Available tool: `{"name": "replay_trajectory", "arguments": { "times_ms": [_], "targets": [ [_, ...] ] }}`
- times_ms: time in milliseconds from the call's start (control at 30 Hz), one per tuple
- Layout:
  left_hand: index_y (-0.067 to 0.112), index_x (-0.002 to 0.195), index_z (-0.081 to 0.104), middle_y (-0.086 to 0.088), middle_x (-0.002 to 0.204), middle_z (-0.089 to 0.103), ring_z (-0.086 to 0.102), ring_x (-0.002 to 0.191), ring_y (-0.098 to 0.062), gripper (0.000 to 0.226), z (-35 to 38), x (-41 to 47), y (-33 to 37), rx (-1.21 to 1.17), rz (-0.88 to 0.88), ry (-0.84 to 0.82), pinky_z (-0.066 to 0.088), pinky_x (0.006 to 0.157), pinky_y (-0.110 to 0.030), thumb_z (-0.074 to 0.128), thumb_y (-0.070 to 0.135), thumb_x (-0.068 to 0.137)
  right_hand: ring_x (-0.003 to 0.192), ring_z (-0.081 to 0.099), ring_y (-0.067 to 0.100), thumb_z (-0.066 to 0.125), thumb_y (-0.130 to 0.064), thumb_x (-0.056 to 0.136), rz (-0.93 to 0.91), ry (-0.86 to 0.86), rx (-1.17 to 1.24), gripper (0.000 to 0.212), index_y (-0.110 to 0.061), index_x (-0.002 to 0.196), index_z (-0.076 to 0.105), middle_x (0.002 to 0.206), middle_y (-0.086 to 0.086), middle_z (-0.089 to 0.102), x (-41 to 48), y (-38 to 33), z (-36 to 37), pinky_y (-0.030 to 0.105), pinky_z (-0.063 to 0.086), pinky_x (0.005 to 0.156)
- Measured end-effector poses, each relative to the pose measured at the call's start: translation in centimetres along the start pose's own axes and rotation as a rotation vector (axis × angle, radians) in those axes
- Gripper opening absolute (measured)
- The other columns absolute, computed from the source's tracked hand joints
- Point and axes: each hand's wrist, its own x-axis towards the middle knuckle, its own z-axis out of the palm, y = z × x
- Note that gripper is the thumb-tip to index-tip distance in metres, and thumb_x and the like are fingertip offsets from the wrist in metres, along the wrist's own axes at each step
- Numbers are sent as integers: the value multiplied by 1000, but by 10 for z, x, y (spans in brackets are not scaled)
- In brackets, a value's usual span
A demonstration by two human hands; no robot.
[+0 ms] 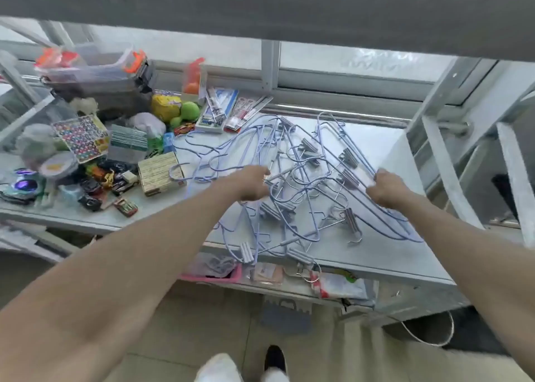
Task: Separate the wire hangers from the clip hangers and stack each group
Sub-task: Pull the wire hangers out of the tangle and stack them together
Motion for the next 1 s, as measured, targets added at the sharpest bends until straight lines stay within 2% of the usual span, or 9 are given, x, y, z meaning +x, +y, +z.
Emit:
{"name": "replay_trajectory", "arguments": {
  "times_ms": [167, 400, 500, 600, 667, 767, 900, 967, 1000],
  "targets": [
    [13, 121, 62, -9, 121, 64, 60, 108, -23, 36, 8, 14, 10, -264, -109, 171, 48, 91, -28, 57, 15, 86, 130, 38, 42, 46, -19, 93, 179, 9, 130, 53, 3, 138, 29, 139, 26, 43, 8, 17, 5, 44, 35, 105],
    [9, 92, 72, -10, 97, 70, 64, 93, -26, 21, 28, 30, 45, -384, -150, 271, 54, 84, -32, 55, 13, 82, 125, 37, 40, 46, -15, 91, 227, 121, 92, 32, -2, 121, 46, 127, 25, 51, 18, 27, 19, 43, 33, 103],
    [4, 68, 65, -12, 74, 64, 60, 76, -30, 22, 32, 32, 56, -341, -196, 303, 48, 66, -32, 50, 12, 81, 118, 46, 40, 48, -12, 89, 233, 166, 103, 19, -2, 102, 58, 113, 23, 61, 20, 29, 16, 39, 38, 94],
    [10, 53, 47, -9, 61, 52, 56, 69, -30, 28, 35, 35, 66, -341, -223, 302, 40, 61, -29, 49, 13, 81, 116, 48, 40, 48, -10, 87, 219, 166, 121, 10, -4, 87, 55, 106, 20, 63, 19, 30, 14, 37, 38, 94],
    [11, 51, 44, -8, 58, 49, 54, 64, -28, 30, 37, 39, 68, -362, -243, 300, 38, 57, -28, 50, 12, 80, 113, 49, 42, 45, -9, 86, 204, 210, 165, 10, -4, 81, 52, 97, 21, 59, 18, 32, 11, 39, 39, 93],
    [11, 66, 57, -8, 69, 55, 49, 64, -23, 17, 34, 40, 70, -434, -261, 309, 41, 59, -28, 55, 10, 83, 84, 59, 40, 44, -3, 79, 158, 271, 257, 12, -3, 68, 50, 66, 14, 50, 20, 36, 7, 39, 43, 73],
    [8, 90, 64, -11, 89, 61, 55, 80, -25, 11, 28, 47, 62, -681, -314, 324, 42, 71, -26, 54, 12, 86, 79, 50, 33, 44, 2, 80, 161, 380, 341, 13, -1, 79, 57, 73, 11, 55, 19, 39, -1, 42, 36, 96],
    [-4, 90, 63, -24, 90, 63, 60, 77, -33, 28, 22, 54, 56, -925, -372, 291, 46, 67, -34, 56, 22, 79, 82, 49, 32, 44, 0, 83, 166, 445, 409, 15, -2, 83, 59, 80, 11, 57, 20, 39, -1, 43, 30, 103],
    [-8, 85, 60, -27, 82, 59, 58, 70, -34, 37, 19, 57, 51, -1041, -388, 263, 45, 65, -37, 58, 28, 75, 82, 48, 31, 44, -1, 85, 160, 467, 448, 15, -2, 84, 59, 80, 11, 57, 20, 39, 0, 45, 28, 106]
  ]
}}
